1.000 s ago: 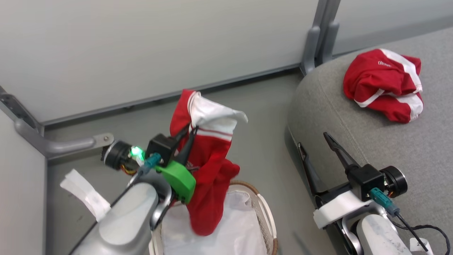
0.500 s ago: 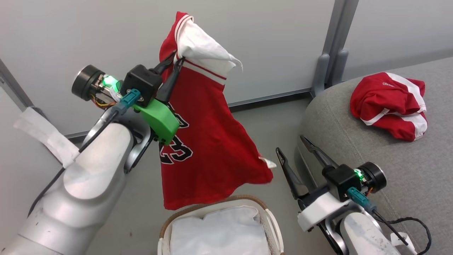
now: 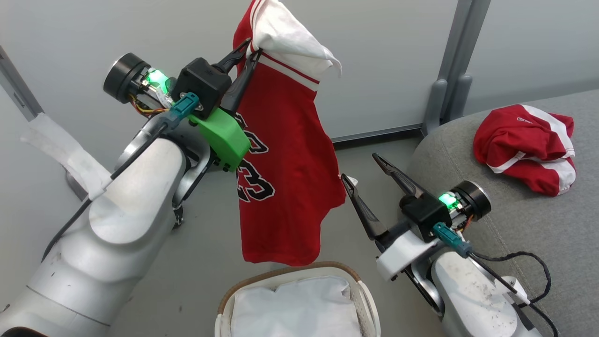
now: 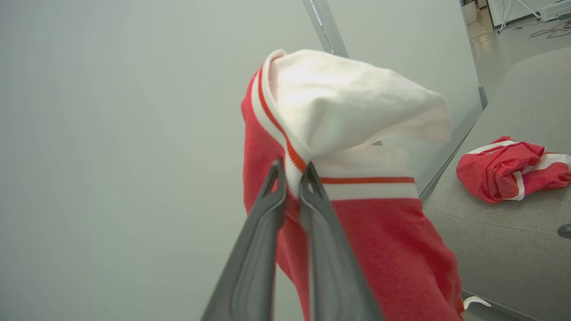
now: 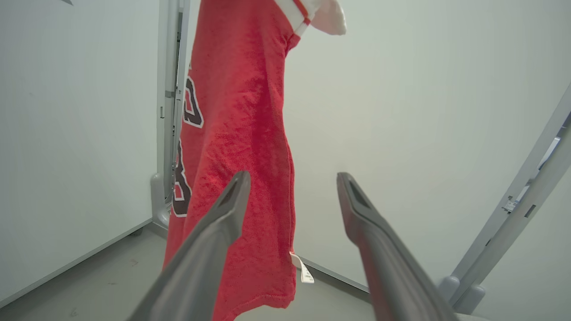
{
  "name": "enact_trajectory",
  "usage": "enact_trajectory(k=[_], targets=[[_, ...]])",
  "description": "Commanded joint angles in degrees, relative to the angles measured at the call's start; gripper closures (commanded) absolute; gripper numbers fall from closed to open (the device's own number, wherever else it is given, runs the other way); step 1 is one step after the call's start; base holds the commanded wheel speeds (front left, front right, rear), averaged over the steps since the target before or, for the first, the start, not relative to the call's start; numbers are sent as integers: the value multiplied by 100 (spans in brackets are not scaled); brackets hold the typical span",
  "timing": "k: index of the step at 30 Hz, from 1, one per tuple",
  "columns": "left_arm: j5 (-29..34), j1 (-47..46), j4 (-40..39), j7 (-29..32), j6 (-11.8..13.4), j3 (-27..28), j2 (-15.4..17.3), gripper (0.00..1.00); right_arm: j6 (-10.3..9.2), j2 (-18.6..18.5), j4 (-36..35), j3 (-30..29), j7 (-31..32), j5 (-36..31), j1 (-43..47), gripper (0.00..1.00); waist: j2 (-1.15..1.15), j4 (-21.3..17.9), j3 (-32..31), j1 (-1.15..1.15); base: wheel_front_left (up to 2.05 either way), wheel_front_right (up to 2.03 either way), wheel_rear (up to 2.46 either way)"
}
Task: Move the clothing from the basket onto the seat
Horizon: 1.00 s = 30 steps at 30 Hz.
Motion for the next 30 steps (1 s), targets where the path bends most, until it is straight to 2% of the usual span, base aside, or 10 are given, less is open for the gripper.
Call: enact_trajectory(k=[1,6,12,19,25,26,27,29,30], targets=[[-10,-138,-9,-41,-17,-48,-50,100,-8,-22,183,32,-12,-180,-249,0,0,42,-4,1,0,0,0],[-27,-184,-53,-90,-31,-134,-96,100,-8,-31,668,239,-12,-382,-667,0,0,107,-8,1,0,0,0],[-48,-231,-164,-114,-53,-294,-167,100,-8,-247,1180,677,-12,-246,-1115,0,0,186,-4,1,0,0,0],[-127,-279,-462,-121,-83,-524,-244,100,-8,-514,1683,1590,-12,241,-1591,0,0,282,7,1,0,0,0],[-265,-200,-727,-71,-96,-655,-316,100,-8,-528,1979,2056,-12,681,-1869,1,0,334,24,1,0,0,0],[-273,-181,-768,-70,-97,-664,-320,100,-8,-514,2004,2114,-12,744,-1907,43,0,340,26,1,0,0,0],[-290,-158,-808,-58,-97,-671,-320,100,-8,-504,2031,2174,-12,805,-1950,62,0,346,30,1,0,0,0],[-321,-121,-853,-47,-85,-673,-313,100,-8,-488,2050,2289,-12,909,-1986,80,0,356,38,1,0,0,0],[-339,-88,-864,-43,-70,-666,-301,100,-8,-483,2045,2327,-12,957,-2000,96,0,360,44,1,0,0,0]])
